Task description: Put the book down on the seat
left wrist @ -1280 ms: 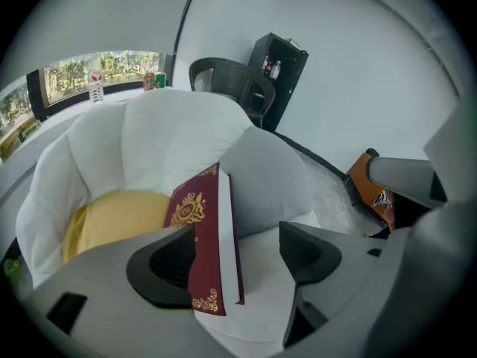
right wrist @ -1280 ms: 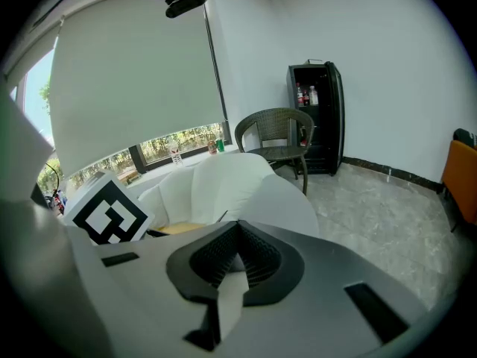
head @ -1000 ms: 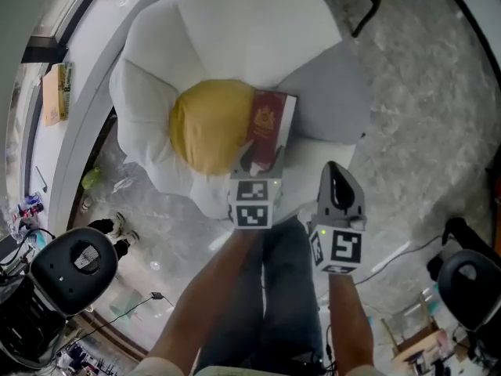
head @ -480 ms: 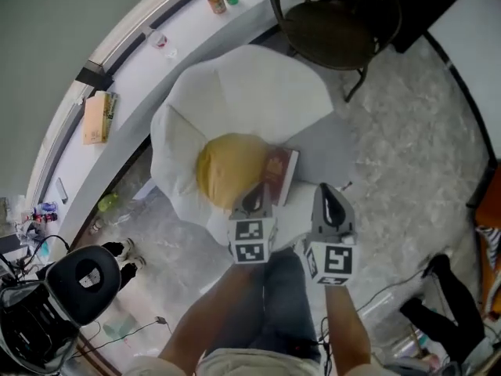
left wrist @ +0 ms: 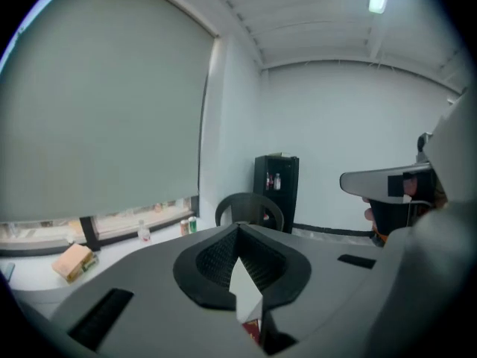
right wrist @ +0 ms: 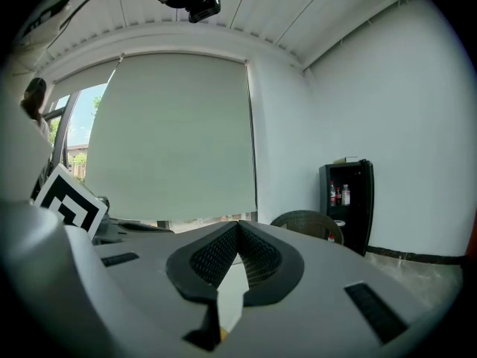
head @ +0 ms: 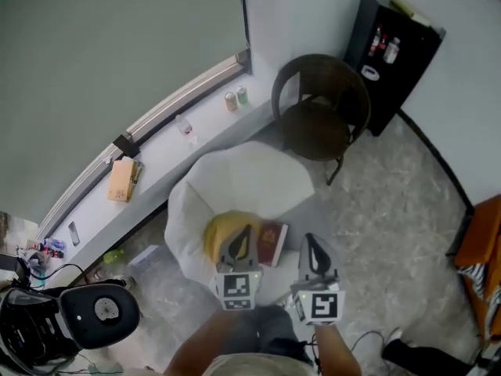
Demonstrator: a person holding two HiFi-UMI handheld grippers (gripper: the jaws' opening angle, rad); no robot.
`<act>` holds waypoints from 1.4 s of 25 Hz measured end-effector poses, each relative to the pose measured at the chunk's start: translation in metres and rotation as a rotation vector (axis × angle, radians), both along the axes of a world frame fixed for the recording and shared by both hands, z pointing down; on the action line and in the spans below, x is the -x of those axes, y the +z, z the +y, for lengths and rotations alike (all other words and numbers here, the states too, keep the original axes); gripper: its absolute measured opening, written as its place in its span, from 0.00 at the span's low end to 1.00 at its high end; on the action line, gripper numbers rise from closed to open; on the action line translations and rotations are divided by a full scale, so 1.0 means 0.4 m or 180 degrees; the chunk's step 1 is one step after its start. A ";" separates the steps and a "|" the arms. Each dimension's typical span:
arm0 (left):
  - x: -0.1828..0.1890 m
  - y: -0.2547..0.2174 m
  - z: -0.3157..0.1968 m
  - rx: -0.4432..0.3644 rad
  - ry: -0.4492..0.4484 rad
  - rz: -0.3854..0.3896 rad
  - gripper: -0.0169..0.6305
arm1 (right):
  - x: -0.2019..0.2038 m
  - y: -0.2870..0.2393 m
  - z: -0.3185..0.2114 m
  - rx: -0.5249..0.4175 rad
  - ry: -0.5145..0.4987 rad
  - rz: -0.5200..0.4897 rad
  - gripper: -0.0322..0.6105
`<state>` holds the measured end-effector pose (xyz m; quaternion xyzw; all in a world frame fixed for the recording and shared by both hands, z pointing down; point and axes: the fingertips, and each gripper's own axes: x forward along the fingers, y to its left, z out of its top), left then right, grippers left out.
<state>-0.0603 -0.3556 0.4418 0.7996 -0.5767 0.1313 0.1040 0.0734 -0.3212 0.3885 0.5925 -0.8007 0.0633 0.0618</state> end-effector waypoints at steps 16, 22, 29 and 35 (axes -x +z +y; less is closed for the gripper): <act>-0.073 -0.437 0.181 -0.1163 -0.0066 -0.0090 0.04 | -0.085 -0.339 0.170 -0.0665 -0.0108 -0.0060 0.06; -0.068 -0.498 0.175 -0.1330 -0.0075 -0.0088 0.04 | -0.077 -0.407 0.154 -0.0844 -0.0101 -0.0069 0.06; -0.044 -0.505 0.180 -0.1288 -0.0084 -0.0122 0.04 | -0.065 -0.411 0.150 -0.0812 -0.0073 -0.0015 0.06; -0.043 -0.515 0.175 -0.1291 -0.0096 -0.0159 0.04 | -0.059 -0.427 0.144 -0.0868 -0.0102 -0.0002 0.06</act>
